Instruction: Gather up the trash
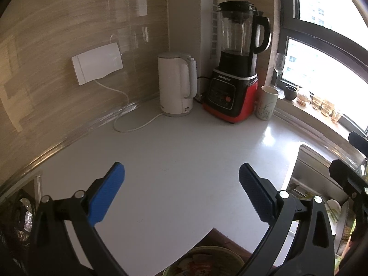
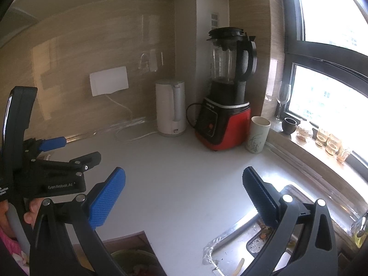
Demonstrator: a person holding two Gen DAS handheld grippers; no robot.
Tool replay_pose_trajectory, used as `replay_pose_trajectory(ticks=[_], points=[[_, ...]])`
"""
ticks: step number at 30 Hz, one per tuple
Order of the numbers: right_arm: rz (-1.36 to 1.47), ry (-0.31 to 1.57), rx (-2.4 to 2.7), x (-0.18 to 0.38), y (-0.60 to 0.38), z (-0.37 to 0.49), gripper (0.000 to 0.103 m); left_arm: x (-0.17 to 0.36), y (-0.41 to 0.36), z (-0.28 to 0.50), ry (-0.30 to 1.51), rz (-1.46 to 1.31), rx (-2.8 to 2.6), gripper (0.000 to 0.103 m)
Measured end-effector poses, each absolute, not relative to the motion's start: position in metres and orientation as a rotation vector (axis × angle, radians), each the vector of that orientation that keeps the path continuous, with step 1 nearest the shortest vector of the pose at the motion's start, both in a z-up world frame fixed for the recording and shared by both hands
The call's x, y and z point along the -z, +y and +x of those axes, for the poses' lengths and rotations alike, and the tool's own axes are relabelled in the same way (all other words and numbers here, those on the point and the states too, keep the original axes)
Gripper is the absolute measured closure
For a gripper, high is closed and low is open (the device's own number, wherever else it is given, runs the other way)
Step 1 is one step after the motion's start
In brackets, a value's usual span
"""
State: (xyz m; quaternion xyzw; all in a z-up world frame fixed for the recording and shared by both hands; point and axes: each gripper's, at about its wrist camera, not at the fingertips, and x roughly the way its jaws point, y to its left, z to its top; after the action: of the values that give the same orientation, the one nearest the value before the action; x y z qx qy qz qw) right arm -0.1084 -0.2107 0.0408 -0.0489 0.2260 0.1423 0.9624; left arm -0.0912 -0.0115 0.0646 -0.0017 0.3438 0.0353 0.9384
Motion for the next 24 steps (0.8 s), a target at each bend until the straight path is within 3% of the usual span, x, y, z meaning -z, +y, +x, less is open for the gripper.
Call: replay_pose_trajectory(ticks=[24], points=[[-0.105, 0.468, -0.293, -0.038, -0.201, -0.109, 0.002, -0.065, -0.008, -0.091, 0.696, -0.013, -0.132, 0.008]])
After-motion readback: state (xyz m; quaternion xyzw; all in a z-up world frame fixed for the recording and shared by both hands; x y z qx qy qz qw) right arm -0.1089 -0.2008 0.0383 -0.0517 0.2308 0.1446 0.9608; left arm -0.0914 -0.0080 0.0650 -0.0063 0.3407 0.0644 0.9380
